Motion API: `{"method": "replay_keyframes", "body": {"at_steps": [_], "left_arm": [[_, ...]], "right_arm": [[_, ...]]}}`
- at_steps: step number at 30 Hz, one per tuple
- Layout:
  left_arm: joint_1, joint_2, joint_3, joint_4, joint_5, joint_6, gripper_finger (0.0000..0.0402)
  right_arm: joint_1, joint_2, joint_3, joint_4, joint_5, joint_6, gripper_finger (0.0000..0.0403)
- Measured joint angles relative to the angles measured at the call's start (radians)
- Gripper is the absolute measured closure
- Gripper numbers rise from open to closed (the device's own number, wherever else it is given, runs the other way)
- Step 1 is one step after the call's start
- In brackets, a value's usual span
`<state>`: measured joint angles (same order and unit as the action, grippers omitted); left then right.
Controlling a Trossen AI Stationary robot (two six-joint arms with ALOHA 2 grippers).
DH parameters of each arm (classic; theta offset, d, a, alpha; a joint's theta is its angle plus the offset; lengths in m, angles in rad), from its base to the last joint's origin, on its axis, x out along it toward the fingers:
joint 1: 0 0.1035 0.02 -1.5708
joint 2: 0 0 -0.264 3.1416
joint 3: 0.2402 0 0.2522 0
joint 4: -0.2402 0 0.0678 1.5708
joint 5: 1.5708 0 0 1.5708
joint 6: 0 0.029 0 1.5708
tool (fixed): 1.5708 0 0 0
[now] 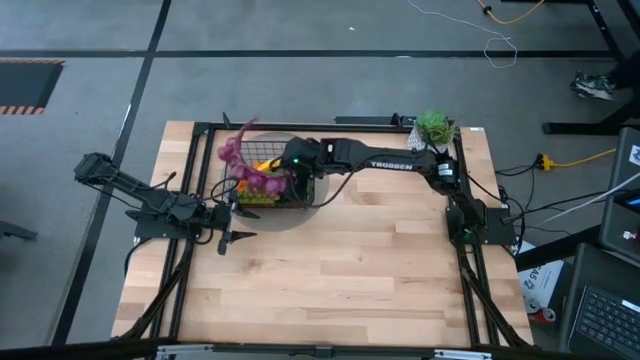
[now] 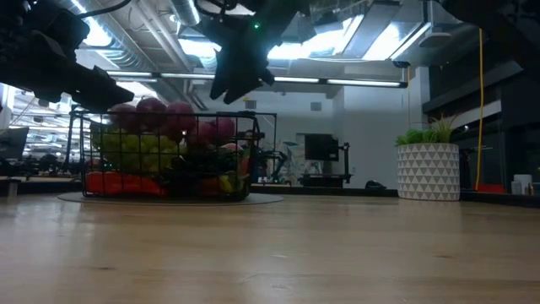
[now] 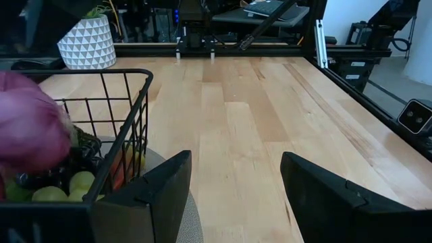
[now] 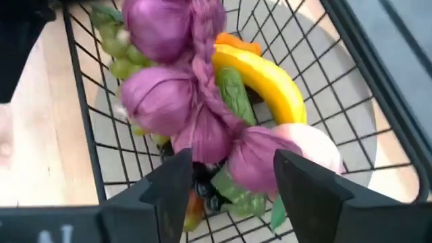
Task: Build produce basket
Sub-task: Put the purple garlic into the wire basket
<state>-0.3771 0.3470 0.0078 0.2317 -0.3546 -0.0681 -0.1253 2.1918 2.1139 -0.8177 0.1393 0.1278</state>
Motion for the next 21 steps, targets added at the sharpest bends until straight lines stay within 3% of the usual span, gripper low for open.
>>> {"method": "replay_keyframes", "body": {"at_steps": [6, 16, 21], "left_arm": [[0.000, 0.000, 0.000, 0.000, 0.000, 0.000, 0.0177], [0.000, 0.000, 0.000, 0.000, 0.000, 0.000, 0.0177], [0.000, 0.000, 0.000, 0.000, 0.000, 0.000, 0.0177]], "right_arm": [[0.009, 0.000, 0.000, 0.019, -0.003, 0.015, 0.0203], [-0.020, -0.001, 0.000, 0.372, 0.033, -0.080, 0.0220], [-0.075, -0.001, 0.000, 0.471, -0.059, -0.042, 0.0218]]}}
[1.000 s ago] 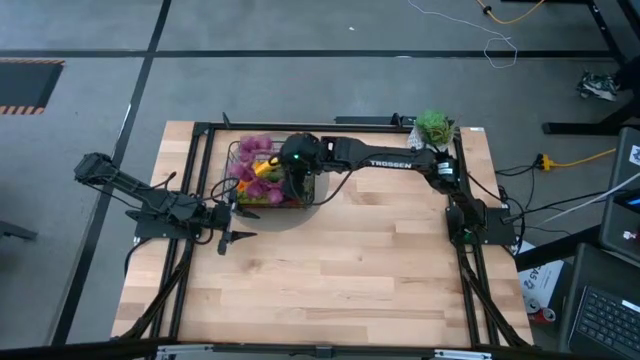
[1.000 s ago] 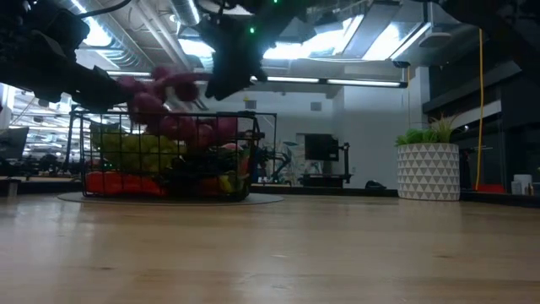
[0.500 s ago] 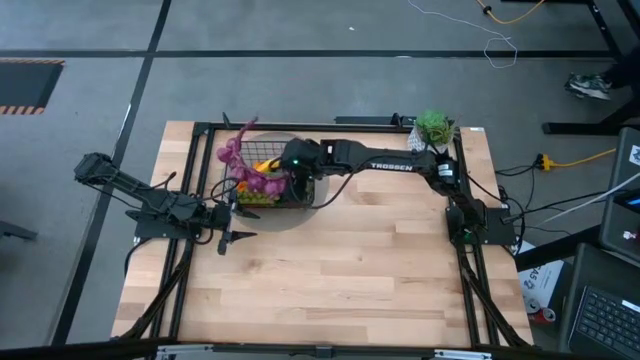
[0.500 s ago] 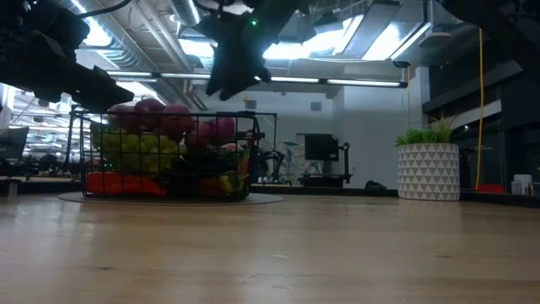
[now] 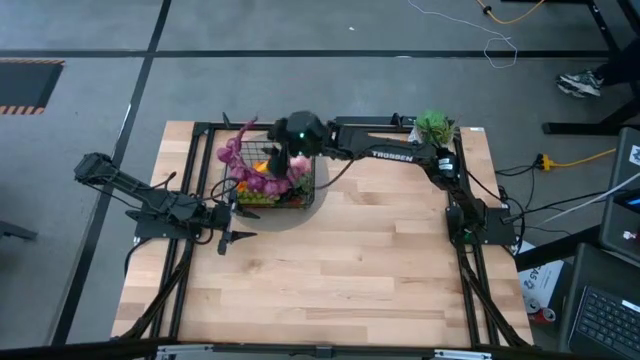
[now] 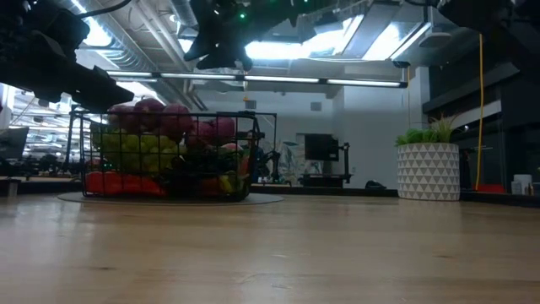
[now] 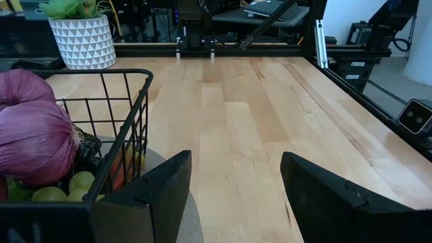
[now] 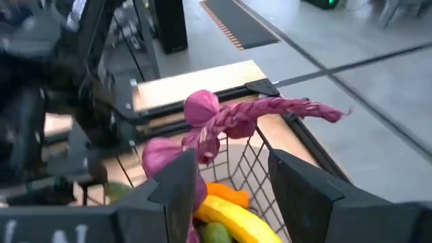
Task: Build produce basket
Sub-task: Put the purple garlic into the wire basket
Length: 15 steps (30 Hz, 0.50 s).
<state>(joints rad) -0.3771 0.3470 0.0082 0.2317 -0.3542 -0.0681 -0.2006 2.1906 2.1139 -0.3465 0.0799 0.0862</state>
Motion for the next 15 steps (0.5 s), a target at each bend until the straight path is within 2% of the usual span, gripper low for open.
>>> {"method": "replay_keyframes", "body": {"at_steps": [10, 15], "left_arm": [[0.000, 0.000, 0.000, 0.000, 0.000, 0.000, 0.0177], [0.000, 0.000, 0.000, 0.000, 0.000, 0.000, 0.0177]], "right_arm": [[-0.089, -0.001, 0.000, 0.058, -0.172, 0.123, 0.0218], [-0.092, -0.005, 0.000, -0.008, -0.305, 0.201, 0.0218]]}}
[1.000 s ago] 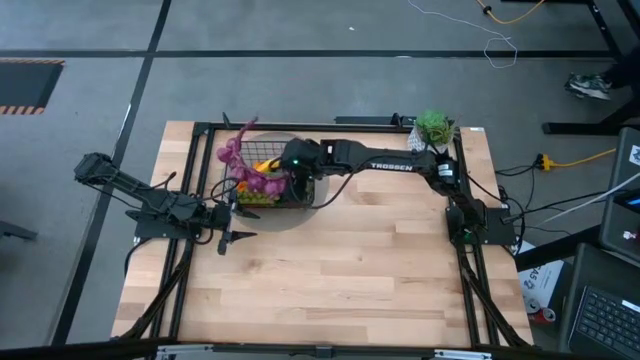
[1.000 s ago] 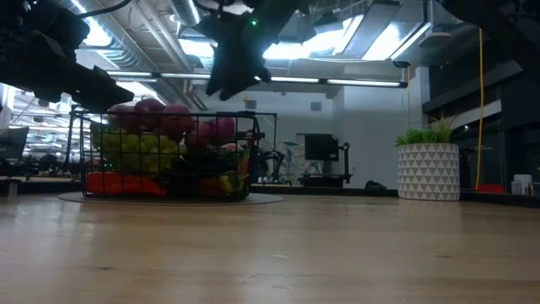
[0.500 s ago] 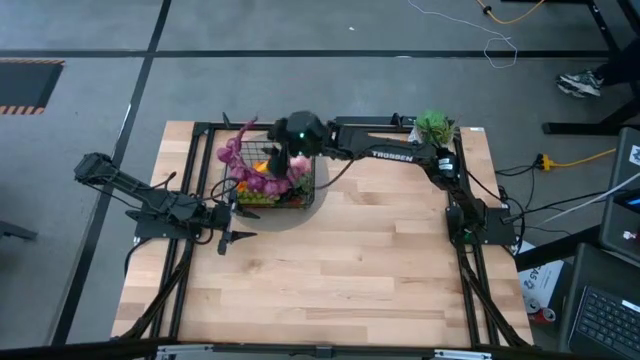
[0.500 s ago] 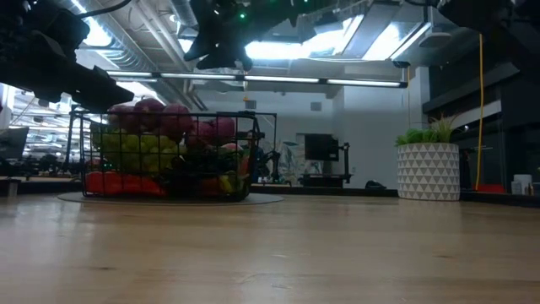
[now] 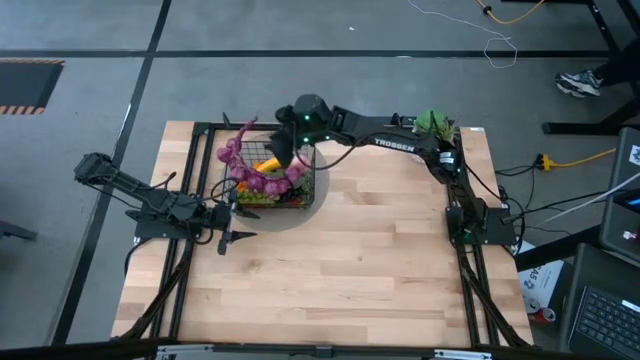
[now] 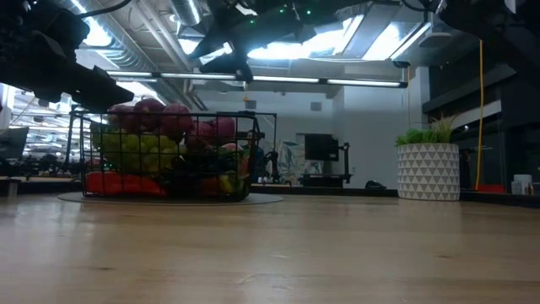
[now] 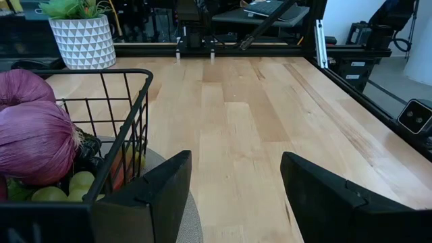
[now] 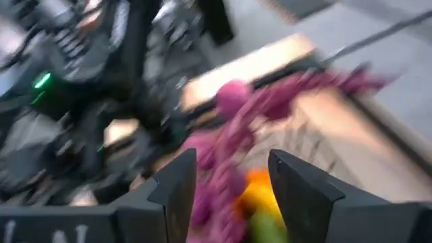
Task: Build produce basket
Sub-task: Put the purple garlic into the wire basket
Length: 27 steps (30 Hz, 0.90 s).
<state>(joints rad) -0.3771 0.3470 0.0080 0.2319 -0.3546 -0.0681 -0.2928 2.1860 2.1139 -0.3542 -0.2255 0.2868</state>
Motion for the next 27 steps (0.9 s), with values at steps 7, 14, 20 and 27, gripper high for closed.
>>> {"method": "replay_keyframes", "body": {"at_steps": [7, 14, 20, 27], "left_arm": [[0.000, 0.000, 0.000, 0.000, 0.000, 0.000, 0.0177], [0.000, 0.000, 0.000, 0.000, 0.000, 0.000, 0.0177], [0.000, 0.000, 0.000, 0.000, 0.000, 0.000, 0.0177], [0.000, 0.000, 0.000, 0.000, 0.000, 0.000, 0.0177]], "right_arm": [[0.005, -0.081, 0.000, -0.389, -0.140, -0.044, 0.0234], [0.023, -0.146, 0.001, -0.782, -0.083, -0.250, 0.0245], [0.053, -0.151, -0.007, -1.107, -0.030, -0.329, 0.0246], [0.112, -0.231, -0.200, -1.210, -0.015, -0.319, 0.0246]]}}
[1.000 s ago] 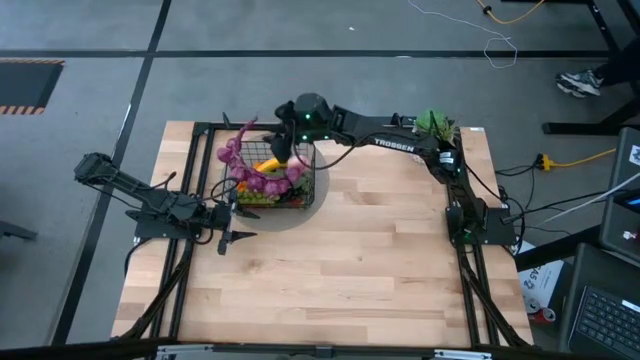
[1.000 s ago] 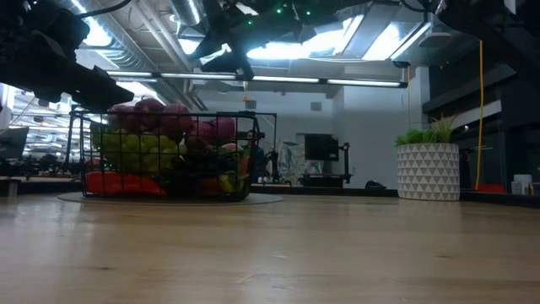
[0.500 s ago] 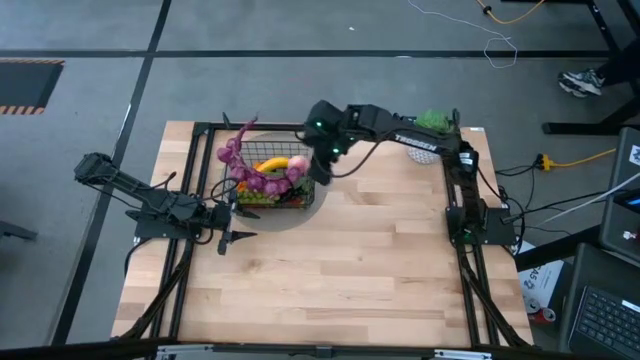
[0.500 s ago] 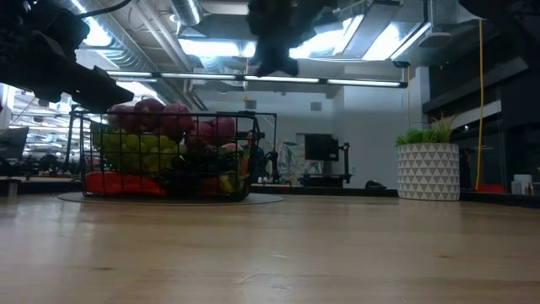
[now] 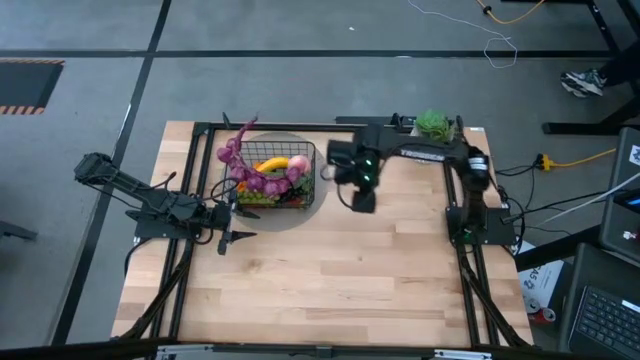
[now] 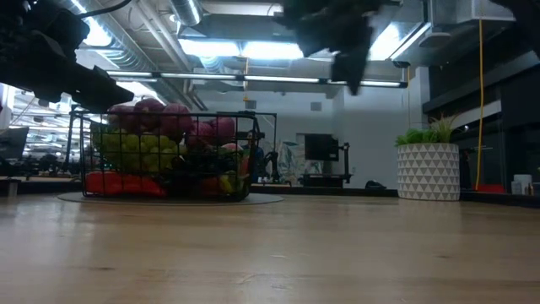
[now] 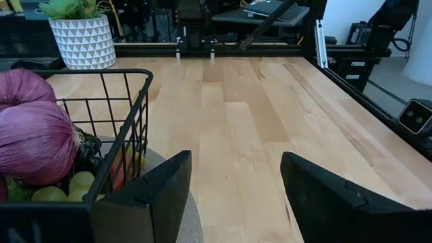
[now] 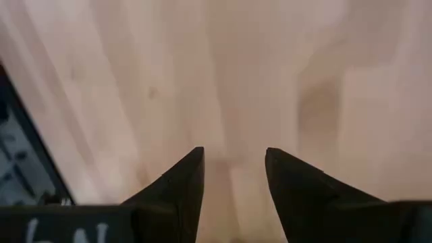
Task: Build produce basket
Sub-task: Put the purple garlic into the wire basket
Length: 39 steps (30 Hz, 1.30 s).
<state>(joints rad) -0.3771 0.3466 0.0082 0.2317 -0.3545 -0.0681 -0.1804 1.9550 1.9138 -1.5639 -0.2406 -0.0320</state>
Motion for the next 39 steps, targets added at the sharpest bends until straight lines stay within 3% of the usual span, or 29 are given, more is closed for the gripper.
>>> {"method": "replay_keyframes", "body": {"at_steps": [6, 14, 18, 22, 25, 28, 33, 37, 39], "left_arm": [[0.000, 0.000, 0.000, 0.000, 0.001, 0.000, 0.0177], [0.000, 0.000, 0.000, 0.000, 0.000, 0.000, 0.0177], [0.000, 0.000, 0.000, 0.000, 0.000, 0.000, 0.0177], [0.000, 0.000, 0.000, 0.000, 0.000, 0.000, 0.0177], [0.000, 0.000, 0.000, 0.000, 0.000, 0.000, 0.0177], [0.000, 0.000, 0.000, 0.000, 0.000, 0.000, 0.0177], [0.000, 0.000, 0.000, 0.000, 0.000, 0.000, 0.0177], [0.000, 0.000, 0.000, 0.000, 0.000, 0.000, 0.0177], [0.000, 0.000, 0.000, 0.000, 0.000, 0.000, 0.0177]], "right_arm": [[0.061, -0.262, -0.409, 0.135, -0.007, 0.040, 0.0246], [0.181, -0.749, -0.973, 0.554, 0.000, 0.488, 0.0246], [0.290, -0.986, -1.218, 0.828, 0.119, 0.689, 0.0246], [0.369, -1.164, -1.429, 1.187, 0.310, 0.714, 0.0246], [0.398, -1.248, -1.548, 1.390, 0.388, 0.658, 0.0246], [0.400, -1.300, -1.626, 1.442, 0.399, 0.593, 0.0246], [0.399, -1.315, -1.755, 1.608, 0.458, 0.690, 0.0246], [0.403, -1.319, -1.861, 1.767, 0.485, 0.576, 0.0246], [0.402, -1.326, -1.907, 1.926, 0.511, 0.490, 0.0246]]}}
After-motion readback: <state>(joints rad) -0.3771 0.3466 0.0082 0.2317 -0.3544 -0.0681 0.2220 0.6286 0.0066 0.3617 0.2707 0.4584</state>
